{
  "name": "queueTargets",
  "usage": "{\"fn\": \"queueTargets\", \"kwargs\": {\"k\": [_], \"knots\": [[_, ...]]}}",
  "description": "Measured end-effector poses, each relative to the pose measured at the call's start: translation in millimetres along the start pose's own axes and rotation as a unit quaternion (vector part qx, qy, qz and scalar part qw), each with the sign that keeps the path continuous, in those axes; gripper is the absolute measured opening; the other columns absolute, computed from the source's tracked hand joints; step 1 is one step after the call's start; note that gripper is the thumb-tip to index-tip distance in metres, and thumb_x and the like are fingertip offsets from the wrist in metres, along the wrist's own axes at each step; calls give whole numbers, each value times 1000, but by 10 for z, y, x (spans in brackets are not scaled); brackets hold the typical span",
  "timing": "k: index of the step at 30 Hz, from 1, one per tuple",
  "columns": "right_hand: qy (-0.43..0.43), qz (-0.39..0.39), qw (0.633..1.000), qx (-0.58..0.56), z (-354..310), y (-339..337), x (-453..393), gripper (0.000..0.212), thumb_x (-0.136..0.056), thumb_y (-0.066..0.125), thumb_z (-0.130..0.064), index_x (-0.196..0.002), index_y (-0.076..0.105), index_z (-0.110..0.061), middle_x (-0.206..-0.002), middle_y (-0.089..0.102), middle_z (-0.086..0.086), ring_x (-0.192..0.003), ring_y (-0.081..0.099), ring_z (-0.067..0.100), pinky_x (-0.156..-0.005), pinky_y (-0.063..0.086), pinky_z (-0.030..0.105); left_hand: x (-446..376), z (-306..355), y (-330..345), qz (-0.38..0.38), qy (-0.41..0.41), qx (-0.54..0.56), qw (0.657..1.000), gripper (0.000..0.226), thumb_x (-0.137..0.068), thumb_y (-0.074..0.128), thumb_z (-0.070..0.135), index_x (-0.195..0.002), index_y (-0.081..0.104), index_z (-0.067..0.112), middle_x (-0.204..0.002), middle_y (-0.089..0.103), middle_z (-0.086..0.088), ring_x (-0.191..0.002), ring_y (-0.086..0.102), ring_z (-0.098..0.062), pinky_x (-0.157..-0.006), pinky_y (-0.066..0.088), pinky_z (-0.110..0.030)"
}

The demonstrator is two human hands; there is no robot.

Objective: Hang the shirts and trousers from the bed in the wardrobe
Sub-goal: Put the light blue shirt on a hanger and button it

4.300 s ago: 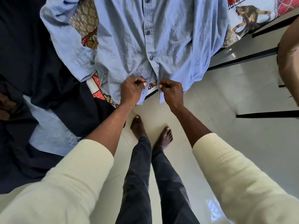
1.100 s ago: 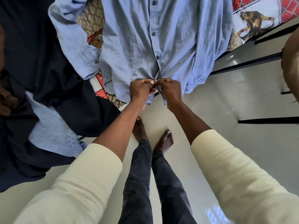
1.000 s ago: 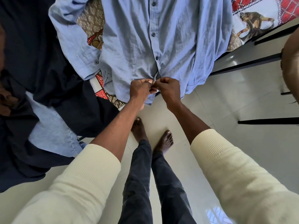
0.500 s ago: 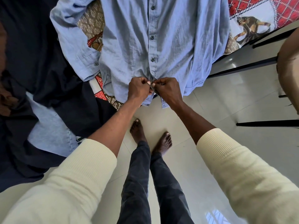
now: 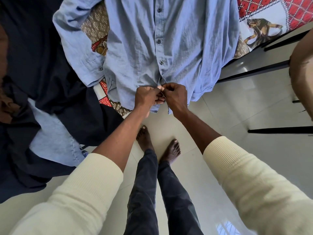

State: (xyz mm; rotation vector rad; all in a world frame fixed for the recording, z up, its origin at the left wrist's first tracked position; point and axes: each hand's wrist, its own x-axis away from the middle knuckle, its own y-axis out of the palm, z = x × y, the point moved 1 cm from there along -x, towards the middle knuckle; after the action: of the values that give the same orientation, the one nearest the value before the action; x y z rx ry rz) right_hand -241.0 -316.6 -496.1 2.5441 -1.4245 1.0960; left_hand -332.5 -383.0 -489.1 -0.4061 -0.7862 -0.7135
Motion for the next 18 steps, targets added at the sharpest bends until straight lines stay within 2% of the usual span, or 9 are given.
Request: {"fn": "queueTargets", "kwargs": {"k": [1,3,6,9,14,18], "knots": [[-10,3,1000,8,-6,-11,19,13,-84,65,-16,-73,71,-21,-69,70,-2,-65,66,15,-65,57,37,8,-6,-8,-9,-8,9,1000,15,-92,66,7,-86,64,-7,-64,69,-14,-58,70,-25,-58,60,-32],[-22,3,1000,5,0,-16,40,12,-85,65,-14,-77,72,-20,-73,72,-1,-71,68,16,-69,59,38,13,-12,-27,-14,-14,28,999,13,-92,65,4,-81,64,-3,-62,69,-13,-55,69,-23,-55,59,-30],[-23,-6,1000,-11,24,-25,35,13,-86,66,-11,-79,73,-19,-77,73,4,-76,70,22,-75,59,43,3,-37,-35,6,-1,30,1000,11,-92,66,8,-84,66,0,-71,71,-16,-62,70,-25,-66,61,-36],[-26,-15,1000,1,41,-33,18,12,-86,65,-12,-79,73,-19,-76,73,7,-77,69,30,-72,58,47,-7,-85,-6,37,39,-18,998,14,-93,66,12,-82,70,4,-73,72,-16,-65,71,-24,-74,61,-42],[-67,-8,997,48,-13,-64,25,6,-88,68,-13,-83,72,-16,-71,68,-2,-61,61,10,-60,51,27,-21,-77,-2,30,68,-60,995,24,-93,66,21,-83,73,0,-73,73,-16,-64,71,-25,-72,61,-44],[-62,-27,997,34,14,-82,18,3,-85,70,-12,-83,72,-13,-72,71,1,-67,66,13,-67,57,32,-58,-45,-41,45,89,-101,990,26,-95,63,20,-76,71,4,-68,72,-10,-60,71,-24,-66,60,-40]]}}
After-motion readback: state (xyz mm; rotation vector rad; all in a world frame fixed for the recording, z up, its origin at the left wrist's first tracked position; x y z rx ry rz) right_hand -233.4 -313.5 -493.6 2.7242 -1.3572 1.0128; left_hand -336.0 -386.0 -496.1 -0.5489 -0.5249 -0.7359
